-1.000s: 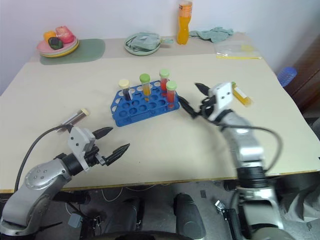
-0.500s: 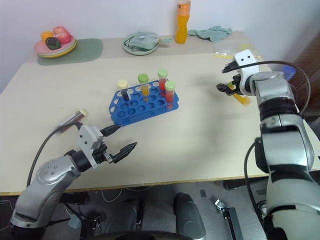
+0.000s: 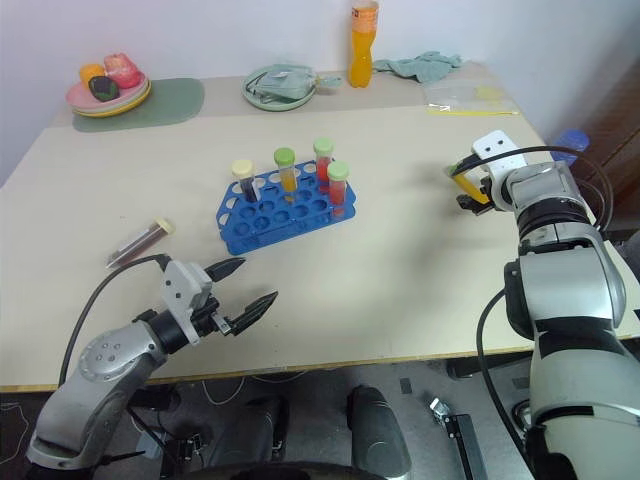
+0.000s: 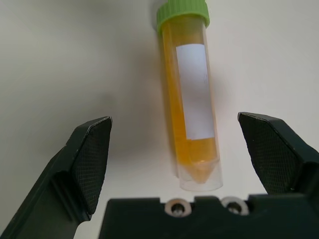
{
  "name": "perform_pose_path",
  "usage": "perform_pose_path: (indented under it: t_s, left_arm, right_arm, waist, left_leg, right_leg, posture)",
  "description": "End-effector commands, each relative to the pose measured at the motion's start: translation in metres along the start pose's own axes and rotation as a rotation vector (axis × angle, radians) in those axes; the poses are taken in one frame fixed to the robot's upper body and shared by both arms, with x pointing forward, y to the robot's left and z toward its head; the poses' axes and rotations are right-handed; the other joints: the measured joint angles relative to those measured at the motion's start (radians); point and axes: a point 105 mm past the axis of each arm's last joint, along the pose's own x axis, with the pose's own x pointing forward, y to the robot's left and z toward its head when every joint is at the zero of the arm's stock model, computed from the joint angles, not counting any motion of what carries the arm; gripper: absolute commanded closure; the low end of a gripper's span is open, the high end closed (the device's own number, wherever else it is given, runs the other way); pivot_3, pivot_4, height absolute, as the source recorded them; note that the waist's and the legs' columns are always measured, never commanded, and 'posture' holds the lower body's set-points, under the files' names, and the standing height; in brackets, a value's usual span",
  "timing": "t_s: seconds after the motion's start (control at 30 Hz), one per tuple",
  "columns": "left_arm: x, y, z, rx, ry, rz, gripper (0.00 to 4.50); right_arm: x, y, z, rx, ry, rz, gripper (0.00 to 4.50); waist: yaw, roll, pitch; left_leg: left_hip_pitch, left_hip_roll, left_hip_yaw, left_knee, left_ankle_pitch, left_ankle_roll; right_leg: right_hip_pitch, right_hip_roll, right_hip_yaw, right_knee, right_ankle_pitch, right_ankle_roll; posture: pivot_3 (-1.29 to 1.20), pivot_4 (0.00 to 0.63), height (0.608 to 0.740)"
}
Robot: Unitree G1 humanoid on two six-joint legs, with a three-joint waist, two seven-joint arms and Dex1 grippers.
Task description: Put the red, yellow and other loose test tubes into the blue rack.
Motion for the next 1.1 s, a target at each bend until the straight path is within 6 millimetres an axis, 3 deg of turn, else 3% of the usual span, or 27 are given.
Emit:
perform_pose_path:
  t_s: [0.03,0.2,0.4,0.53,0.7,1.1]
  left_arm:
    - [0.001,-0.002,0.013,0.020,-0.041,-0.011,0.00]
    - [0.000,-0.002,0.013,0.019,-0.039,-0.015,0.00]
    - [-0.001,-0.002,0.012,0.017,-0.034,-0.017,0.00]
    - [0.000,-0.004,0.010,0.009,-0.029,-0.025,0.00]
    - [0.001,-0.003,0.009,0.010,-0.029,-0.034,0.00]
    - [0.004,-0.003,0.011,0.012,-0.032,-0.040,0.00]
  right_arm:
    - [-0.006,0.000,0.005,0.115,-0.024,0.050,0.02]
    - [-0.009,0.006,0.006,0.189,-0.033,0.133,0.02]
    - [-0.020,0.017,0.013,0.129,-0.045,0.309,0.02]
    - [-0.020,0.015,0.017,0.126,-0.054,0.287,0.02]
    - [-0.018,0.032,0.026,0.056,-0.050,0.354,0.02]
    - [-0.007,0.049,0.038,-0.012,-0.072,0.338,0.02]
  waist:
    - [0.001,0.000,0.000]
    - [0.000,0.000,0.000]
    - [0.000,0.000,0.000]
    - [0.000,0.000,0.000]
    - [-0.001,0.000,0.000]
    - [0.000,0.000,0.000]
  left_leg:
    - [0.000,0.000,0.000,0.000,0.000,0.000]
    - [0.000,0.000,0.000,0.000,0.000,0.000]
    - [0.000,0.000,0.000,0.000,0.000,0.000]
    - [0.000,0.000,0.000,0.000,0.000,0.000]
    - [0.000,0.000,0.000,0.000,0.000,0.000]
    - [0.000,0.000,0.000,0.000,0.000,0.000]
  right_leg:
    - [0.000,0.000,0.000,0.000,0.000,0.000]
    - [0.000,0.000,0.000,0.000,0.000,0.000]
    - [0.000,0.000,0.000,0.000,0.000,0.000]
    - [0.000,0.000,0.000,0.000,0.000,0.000]
    - [0.000,0.000,0.000,0.000,0.000,0.000]
    - [0.000,0.000,0.000,0.000,0.000,0.000]
  posture:
    - [0.00,0.150,0.740]
    - [0.00,0.150,0.740]
    - [0.00,0.150,0.740]
    - [0.00,0.150,0.740]
    - [0.00,0.150,0.740]
    - [0.00,0.150,0.740]
